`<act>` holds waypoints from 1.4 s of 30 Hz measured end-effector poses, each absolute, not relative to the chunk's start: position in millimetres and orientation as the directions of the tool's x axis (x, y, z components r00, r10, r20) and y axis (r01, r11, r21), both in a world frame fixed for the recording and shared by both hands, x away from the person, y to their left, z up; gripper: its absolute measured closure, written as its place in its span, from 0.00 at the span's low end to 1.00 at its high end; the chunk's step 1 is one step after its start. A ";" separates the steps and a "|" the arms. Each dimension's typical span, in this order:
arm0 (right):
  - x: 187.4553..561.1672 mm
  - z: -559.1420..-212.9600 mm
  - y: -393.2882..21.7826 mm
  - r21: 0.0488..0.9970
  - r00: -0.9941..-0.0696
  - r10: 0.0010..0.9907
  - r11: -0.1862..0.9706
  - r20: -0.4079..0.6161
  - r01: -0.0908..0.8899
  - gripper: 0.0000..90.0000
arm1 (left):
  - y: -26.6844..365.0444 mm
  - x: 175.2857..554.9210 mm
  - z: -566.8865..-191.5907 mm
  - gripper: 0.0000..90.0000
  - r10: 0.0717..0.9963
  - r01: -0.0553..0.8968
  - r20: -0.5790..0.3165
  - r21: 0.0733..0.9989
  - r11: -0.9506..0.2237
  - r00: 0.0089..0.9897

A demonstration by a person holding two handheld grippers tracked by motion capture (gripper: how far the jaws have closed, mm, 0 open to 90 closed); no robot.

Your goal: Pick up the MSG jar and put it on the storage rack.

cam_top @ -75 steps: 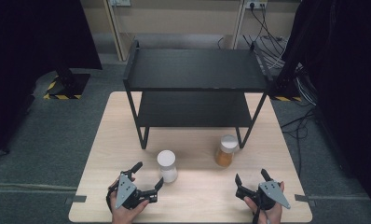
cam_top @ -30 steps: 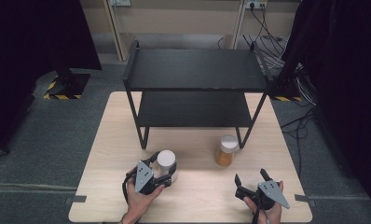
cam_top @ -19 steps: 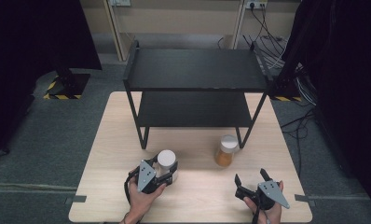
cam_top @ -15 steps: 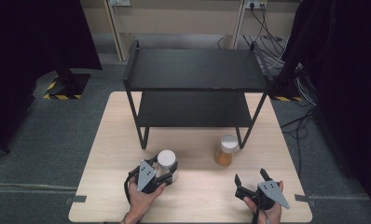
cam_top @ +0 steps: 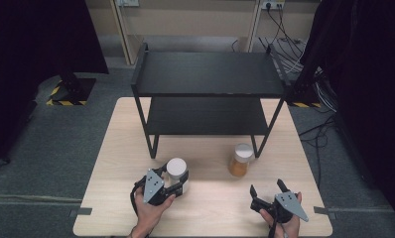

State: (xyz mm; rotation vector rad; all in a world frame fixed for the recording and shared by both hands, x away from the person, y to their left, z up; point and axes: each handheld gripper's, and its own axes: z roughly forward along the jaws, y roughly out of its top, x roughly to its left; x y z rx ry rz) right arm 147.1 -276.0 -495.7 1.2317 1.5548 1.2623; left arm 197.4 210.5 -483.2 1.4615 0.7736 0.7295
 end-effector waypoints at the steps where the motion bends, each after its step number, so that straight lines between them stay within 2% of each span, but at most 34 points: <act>1: 147.2 -495.9 -276.0 0.977 -0.236 0.972 0.043 0.007 0.207 0.02 | 210.6 196.5 -480.6 0.37 0.821 0.028 -0.007 1.000 -0.010 0.571; 42: 148.0 -495.0 -276.4 0.976 -0.232 0.973 0.034 0.017 0.215 0.03 | 208.5 207.6 -404.4 0.37 0.877 -0.099 0.015 0.994 0.037 0.480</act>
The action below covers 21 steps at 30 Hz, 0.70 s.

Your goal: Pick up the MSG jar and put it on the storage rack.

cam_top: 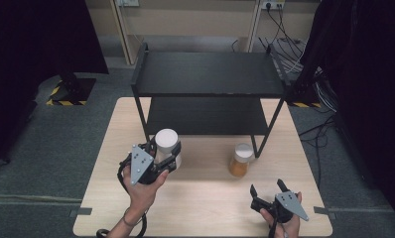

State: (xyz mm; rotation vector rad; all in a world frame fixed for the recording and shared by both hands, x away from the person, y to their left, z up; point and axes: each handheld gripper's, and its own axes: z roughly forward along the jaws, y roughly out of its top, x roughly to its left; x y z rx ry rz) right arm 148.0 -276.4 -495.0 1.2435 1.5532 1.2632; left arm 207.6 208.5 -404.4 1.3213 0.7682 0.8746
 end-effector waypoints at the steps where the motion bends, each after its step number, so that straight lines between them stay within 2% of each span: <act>1: 148.0 -494.9 -276.4 0.976 -0.232 0.973 0.033 0.018 0.216 0.03 | 208.2 208.0 -401.9 0.37 0.879 -0.102 0.016 0.994 0.037 0.477; 21: 148.8 -494.2 -276.2 0.975 -0.228 0.973 0.030 0.022 0.221 0.03 | 203.9 218.7 -364.5 0.37 0.895 -0.149 0.037 0.988 0.034 0.445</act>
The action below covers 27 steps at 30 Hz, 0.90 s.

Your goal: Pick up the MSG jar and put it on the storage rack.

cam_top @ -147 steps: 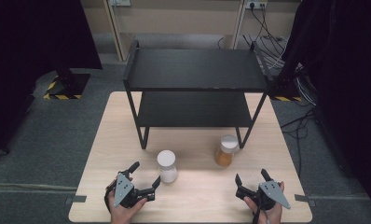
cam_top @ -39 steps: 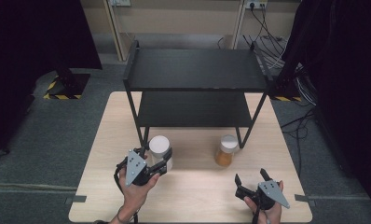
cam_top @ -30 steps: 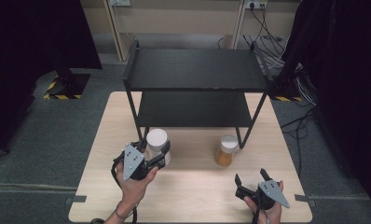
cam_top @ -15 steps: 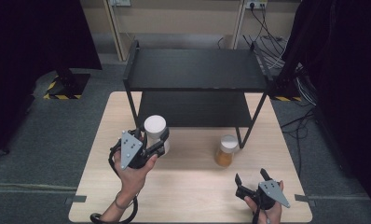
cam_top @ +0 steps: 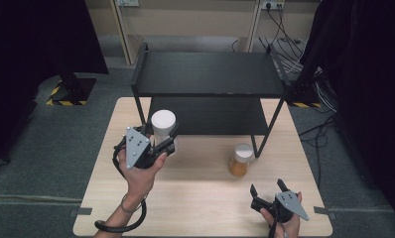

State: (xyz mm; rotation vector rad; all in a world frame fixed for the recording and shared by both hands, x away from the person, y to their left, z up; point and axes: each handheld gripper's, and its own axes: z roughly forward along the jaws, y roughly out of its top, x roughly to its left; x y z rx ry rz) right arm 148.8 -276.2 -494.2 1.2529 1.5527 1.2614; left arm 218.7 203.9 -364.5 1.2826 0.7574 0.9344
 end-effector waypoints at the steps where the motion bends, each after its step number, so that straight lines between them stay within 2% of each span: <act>1: 148.9 -494.2 -276.3 0.975 -0.229 0.973 0.030 0.022 0.221 0.03 | 203.9 218.7 -364.5 0.37 0.895 -0.149 0.037 0.988 0.034 0.445; 27: 149.8 -494.1 -275.9 0.974 -0.228 0.973 0.023 0.029 0.223 0.03 | 201.5 229.4 -320.8 0.37 0.904 -0.185 0.062 0.983 0.019 0.422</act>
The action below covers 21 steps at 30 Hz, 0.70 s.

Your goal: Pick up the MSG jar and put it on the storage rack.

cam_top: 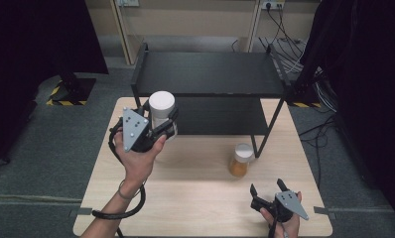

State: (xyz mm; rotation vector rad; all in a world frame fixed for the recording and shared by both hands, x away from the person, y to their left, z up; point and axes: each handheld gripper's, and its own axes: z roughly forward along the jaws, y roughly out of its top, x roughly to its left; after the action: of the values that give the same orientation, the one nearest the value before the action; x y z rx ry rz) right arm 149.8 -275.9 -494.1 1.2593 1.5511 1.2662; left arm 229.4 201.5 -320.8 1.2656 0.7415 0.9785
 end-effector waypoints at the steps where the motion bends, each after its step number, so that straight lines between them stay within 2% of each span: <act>1: 149.9 -494.1 -275.9 0.975 -0.227 0.973 0.023 0.029 0.223 0.03 | 201.6 229.4 -318.9 0.37 0.904 -0.186 0.065 0.982 0.016 0.422; 21: 150.6 -494.0 -275.4 0.974 -0.224 0.974 0.019 0.033 0.225 0.03 | 201.7 231.8 -281.3 0.37 0.907 -0.226 0.084 0.974 0.013 0.413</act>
State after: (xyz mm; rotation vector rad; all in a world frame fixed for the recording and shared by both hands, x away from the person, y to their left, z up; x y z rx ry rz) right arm 150.6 -275.4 -494.0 1.2654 1.5472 1.2664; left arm 231.8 201.7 -281.3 1.2435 0.7122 1.0105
